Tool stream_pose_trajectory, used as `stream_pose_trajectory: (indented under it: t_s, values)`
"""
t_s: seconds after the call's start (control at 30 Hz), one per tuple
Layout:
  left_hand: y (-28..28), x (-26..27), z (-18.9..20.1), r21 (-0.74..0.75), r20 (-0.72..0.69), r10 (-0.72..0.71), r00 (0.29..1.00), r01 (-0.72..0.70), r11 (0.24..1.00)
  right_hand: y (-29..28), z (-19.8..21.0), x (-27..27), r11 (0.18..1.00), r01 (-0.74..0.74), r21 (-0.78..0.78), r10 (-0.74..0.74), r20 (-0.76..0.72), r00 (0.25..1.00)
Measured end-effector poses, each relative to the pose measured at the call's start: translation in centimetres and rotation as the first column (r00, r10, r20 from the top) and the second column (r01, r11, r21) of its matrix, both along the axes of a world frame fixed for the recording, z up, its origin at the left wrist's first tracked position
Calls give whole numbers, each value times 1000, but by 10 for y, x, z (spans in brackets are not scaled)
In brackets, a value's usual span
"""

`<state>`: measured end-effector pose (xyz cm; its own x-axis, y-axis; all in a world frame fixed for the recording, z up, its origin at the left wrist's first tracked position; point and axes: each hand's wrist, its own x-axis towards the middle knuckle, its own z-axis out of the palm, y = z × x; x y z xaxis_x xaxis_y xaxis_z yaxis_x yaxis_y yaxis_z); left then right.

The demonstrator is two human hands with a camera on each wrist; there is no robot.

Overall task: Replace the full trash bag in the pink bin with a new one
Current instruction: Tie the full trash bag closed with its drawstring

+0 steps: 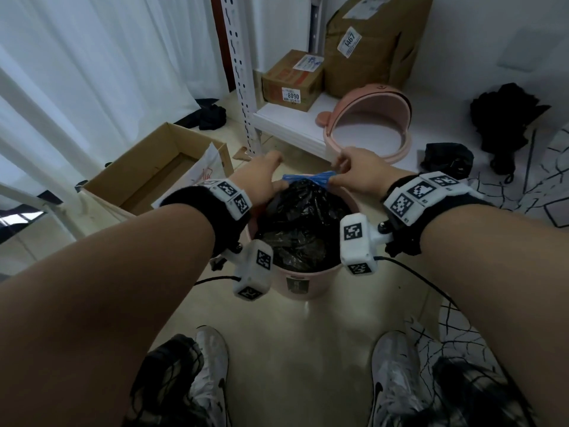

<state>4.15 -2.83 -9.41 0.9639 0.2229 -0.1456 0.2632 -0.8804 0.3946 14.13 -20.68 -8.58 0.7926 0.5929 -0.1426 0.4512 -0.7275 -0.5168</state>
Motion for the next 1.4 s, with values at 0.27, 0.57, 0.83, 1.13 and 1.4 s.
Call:
stream_pose_trajectory:
  t_s: [0.27,0.57,0.83,1.13,1.4]
  values:
    - [15,-27,-29,-151,-332,323,887,-387,909,22,-18,-32,935,-323,-143,301,-159,940]
    - [18,-28,-38,-244,-383,340,859,-449,860,23,-36,-41,872,-371,-318,385,-21,923]
    - [22,-36,-36,-372,-395,323,860,-471,800,30,-11,-36,975,-219,-21,219,190,957]
    - [19,-45,-28,-430,-360,339,869,-478,766,13,10,-34,978,25,207,-75,238,968]
    - [14,-36,-30,-559,-310,363,879,-477,678,27,24,-33,941,-37,337,-58,270,961]
